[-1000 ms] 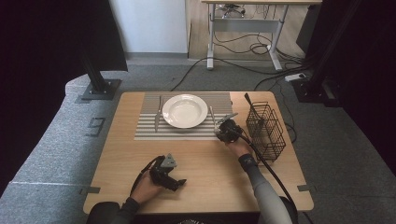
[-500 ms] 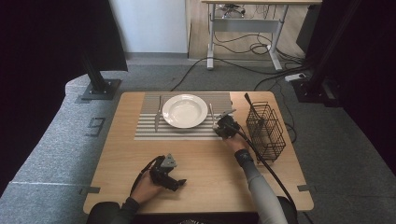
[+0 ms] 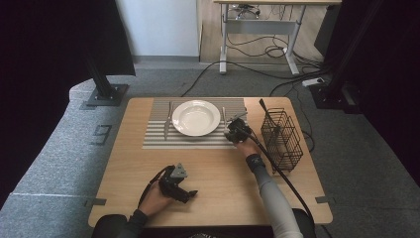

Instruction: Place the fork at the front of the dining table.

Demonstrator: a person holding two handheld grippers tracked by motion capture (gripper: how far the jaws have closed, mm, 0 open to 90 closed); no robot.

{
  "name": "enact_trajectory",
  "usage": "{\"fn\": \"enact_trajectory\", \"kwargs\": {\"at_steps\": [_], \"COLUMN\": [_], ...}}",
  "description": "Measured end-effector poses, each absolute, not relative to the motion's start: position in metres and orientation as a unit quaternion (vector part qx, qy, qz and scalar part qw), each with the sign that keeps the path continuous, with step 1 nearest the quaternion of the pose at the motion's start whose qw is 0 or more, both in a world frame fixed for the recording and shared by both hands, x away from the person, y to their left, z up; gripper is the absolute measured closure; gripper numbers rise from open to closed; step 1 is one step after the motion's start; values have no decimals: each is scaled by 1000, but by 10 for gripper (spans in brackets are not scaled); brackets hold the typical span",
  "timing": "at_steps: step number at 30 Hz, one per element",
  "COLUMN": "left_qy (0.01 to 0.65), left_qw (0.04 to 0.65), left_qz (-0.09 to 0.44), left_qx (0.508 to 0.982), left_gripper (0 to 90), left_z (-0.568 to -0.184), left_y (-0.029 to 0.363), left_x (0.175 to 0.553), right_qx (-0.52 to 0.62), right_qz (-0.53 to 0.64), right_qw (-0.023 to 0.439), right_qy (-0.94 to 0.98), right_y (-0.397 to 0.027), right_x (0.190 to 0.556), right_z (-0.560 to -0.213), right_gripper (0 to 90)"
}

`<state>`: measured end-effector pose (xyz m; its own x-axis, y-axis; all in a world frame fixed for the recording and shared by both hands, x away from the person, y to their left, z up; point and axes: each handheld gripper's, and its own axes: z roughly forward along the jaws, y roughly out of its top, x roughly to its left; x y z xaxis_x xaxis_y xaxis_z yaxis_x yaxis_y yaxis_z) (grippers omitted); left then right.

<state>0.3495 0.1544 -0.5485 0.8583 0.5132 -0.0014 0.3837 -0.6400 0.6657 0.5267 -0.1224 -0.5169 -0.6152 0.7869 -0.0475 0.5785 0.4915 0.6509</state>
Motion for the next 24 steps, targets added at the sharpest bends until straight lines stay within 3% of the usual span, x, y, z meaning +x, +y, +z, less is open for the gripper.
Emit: {"fn": "enact_trajectory", "kwargs": {"at_steps": [2, 3, 4, 6, 7, 10, 13, 14, 24], "left_qy": [249, 249, 248, 249, 249, 249, 250, 250, 258], "left_qw": [343, 344, 343, 343, 343, 343, 343, 344, 345], "left_qz": [94, 94, 95, 94, 94, 94, 93, 94, 97], "left_qx": [901, 901, 901, 901, 901, 901, 901, 900, 897], "left_gripper": [51, 51, 50, 50, 50, 49, 49, 49, 64], "left_z": [-548, -548, -548, -548, -548, -549, -549, -549, -548], "left_y": [154, 154, 154, 154, 155, 154, 154, 154, 155], "left_x": [349, 349, 350, 350, 350, 350, 350, 350, 350], "right_qx": [403, 406, 406, 406, 406, 404, 404, 404, 398], "right_qz": [302, 302, 302, 309, 309, 325, 331, 341, 354], "right_qw": [174, 175, 175, 178, 178, 176, 174, 170, 178], "right_qy": [846, 845, 845, 842, 842, 837, 835, 832, 828], "right_y": [-123, -125, -125, -126, -126, -128, -129, -131, -146], "right_x": [527, 526, 526, 524, 524, 518, 514, 508, 475], "right_z": [-516, -515, -515, -512, -512, -504, -500, -496, -484], "right_gripper": [631, 536, 536, 425, 425, 296, 246, 190, 127]}}
